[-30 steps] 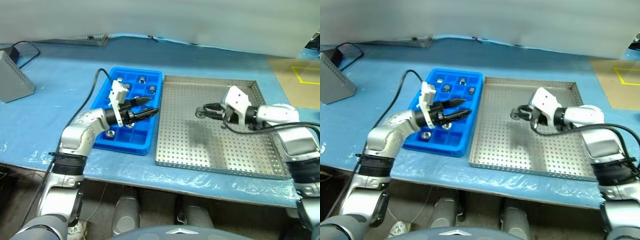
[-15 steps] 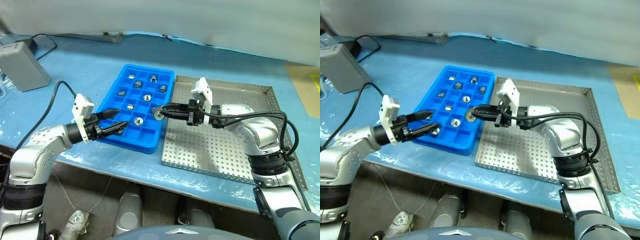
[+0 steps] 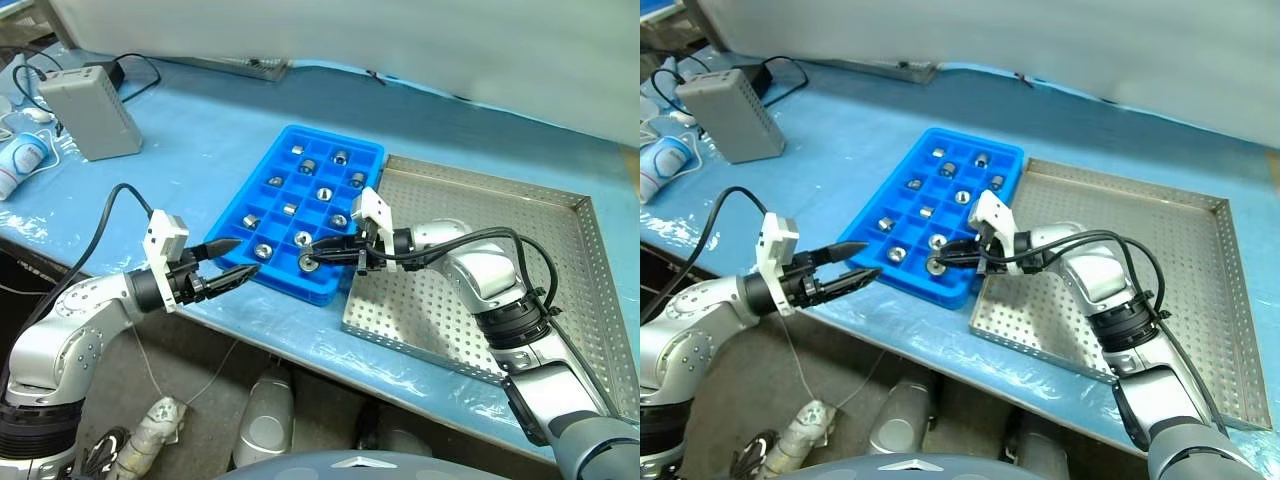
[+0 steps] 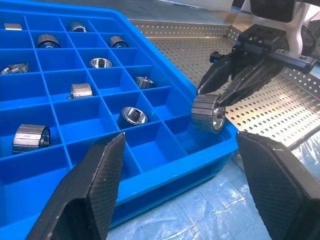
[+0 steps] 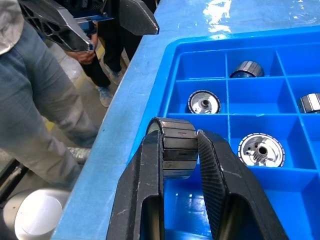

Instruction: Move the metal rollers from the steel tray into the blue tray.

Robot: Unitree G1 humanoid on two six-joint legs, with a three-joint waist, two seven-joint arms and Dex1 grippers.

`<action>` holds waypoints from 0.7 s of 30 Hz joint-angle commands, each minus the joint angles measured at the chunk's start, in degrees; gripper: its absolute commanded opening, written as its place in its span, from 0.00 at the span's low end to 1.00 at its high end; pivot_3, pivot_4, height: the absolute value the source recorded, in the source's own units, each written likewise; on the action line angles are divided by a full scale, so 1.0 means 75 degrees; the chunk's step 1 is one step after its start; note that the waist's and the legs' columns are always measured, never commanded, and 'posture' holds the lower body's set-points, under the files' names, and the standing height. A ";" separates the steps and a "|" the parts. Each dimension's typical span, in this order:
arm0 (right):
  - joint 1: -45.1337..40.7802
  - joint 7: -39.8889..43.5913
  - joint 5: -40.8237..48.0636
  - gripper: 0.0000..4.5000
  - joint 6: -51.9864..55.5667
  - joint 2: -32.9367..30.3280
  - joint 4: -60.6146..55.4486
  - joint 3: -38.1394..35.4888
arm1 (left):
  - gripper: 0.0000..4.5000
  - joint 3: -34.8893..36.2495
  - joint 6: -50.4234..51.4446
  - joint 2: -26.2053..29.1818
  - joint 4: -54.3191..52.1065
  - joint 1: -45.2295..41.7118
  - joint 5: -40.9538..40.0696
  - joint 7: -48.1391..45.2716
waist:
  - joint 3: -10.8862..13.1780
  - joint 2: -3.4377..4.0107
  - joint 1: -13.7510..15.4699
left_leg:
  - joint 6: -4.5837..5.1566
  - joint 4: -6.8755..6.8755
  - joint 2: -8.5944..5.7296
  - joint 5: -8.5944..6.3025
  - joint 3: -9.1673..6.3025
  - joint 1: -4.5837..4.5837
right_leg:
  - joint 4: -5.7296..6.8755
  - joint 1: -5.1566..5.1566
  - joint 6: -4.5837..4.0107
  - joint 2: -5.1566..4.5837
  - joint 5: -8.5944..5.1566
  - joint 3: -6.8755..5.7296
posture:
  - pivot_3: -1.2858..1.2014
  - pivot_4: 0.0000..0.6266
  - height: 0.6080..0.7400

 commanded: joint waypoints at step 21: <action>0.0505 -0.2104 0.0102 0.50 0.0328 0.0022 -0.1047 -0.2152 | 0.83 -0.0700 -0.1153 -0.0356 0.1383 -0.1181 0.0411 -0.0626 | -0.0001 -0.0001 -0.0089 | -0.0004 0.0002 -0.0003 0.0003 0.0015 0.0026 | 0.0007 0.0011 0.0004 0.0004 -0.0001 0.0024 | 0.64 0.24 1.00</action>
